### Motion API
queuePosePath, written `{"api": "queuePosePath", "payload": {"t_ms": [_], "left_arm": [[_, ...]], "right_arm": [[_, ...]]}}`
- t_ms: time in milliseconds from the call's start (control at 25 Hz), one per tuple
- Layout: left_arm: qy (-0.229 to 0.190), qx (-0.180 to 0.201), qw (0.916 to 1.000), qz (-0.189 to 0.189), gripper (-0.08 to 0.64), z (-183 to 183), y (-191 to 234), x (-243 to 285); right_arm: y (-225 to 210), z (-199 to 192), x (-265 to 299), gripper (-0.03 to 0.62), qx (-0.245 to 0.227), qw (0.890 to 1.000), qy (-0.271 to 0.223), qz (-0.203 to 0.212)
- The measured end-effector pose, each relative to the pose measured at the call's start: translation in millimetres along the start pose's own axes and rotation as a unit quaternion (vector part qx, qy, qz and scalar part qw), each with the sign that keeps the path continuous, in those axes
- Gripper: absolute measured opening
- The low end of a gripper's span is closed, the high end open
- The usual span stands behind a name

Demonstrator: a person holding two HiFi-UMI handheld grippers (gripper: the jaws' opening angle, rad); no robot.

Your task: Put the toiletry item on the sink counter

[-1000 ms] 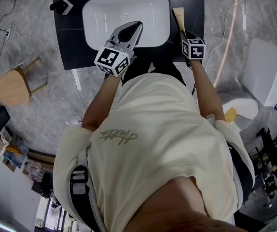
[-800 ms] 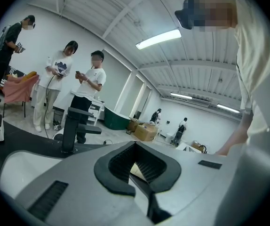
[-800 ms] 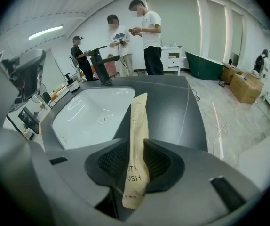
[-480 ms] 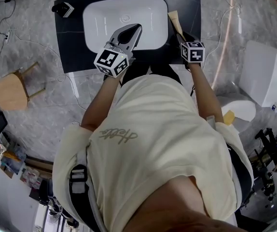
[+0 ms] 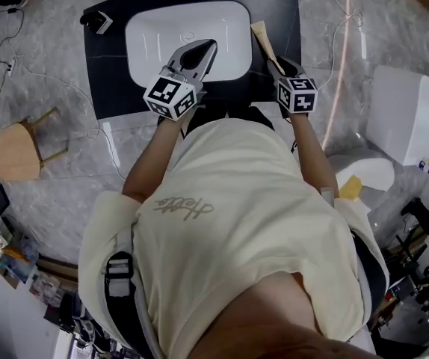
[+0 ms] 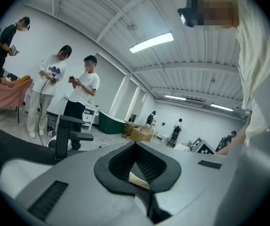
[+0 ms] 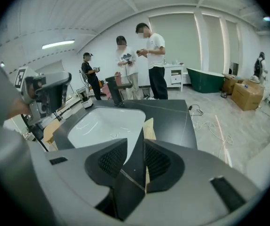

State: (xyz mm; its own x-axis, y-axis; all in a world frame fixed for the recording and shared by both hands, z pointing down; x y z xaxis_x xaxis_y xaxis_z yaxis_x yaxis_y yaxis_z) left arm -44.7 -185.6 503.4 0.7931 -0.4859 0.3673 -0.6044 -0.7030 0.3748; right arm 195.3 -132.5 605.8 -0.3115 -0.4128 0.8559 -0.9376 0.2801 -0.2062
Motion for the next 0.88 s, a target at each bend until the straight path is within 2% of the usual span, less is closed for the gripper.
{"api": "queuePosePath", "payload": {"t_ms": [160, 280, 560, 880], "left_arm": [[-0.010, 0.013, 0.9999, 0.001, 0.003, 7.3, -9.4, -2.2], [-0.016, 0.018, 0.9997, 0.007, 0.003, 9.2, -15.6, -7.4], [-0.021, 0.027, 0.9993, 0.014, 0.003, 9.0, -38.9, -21.2], [-0.046, 0.051, 0.9976, 0.011, 0.003, 33.1, -61.3, -33.3]], "right_arm": [[6.7, 6.4, -33.0, 0.107, -0.001, 0.999, -0.044, 0.011], [13.8, 8.7, -57.2, -0.003, -0.026, 0.996, -0.078, 0.014], [37.6, 1.3, -99.0, -0.005, -0.133, 0.986, -0.098, 0.002], [43.0, 13.7, -145.2, -0.005, -0.153, 0.976, -0.156, -0.006]]}}
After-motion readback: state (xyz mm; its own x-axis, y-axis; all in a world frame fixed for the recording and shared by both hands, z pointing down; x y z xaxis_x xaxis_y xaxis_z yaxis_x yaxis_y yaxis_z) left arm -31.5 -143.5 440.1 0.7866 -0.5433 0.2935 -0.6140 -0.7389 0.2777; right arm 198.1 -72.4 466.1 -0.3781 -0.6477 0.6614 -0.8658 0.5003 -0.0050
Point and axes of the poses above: the fingertips, and each gripper's own axes: x forward along the fingers, y to its left, z out of its top, the point moved 6 cm from there along -x, backward along the fingers, and after that the axes turned 13 degrees about y, right-handed, at the moved point
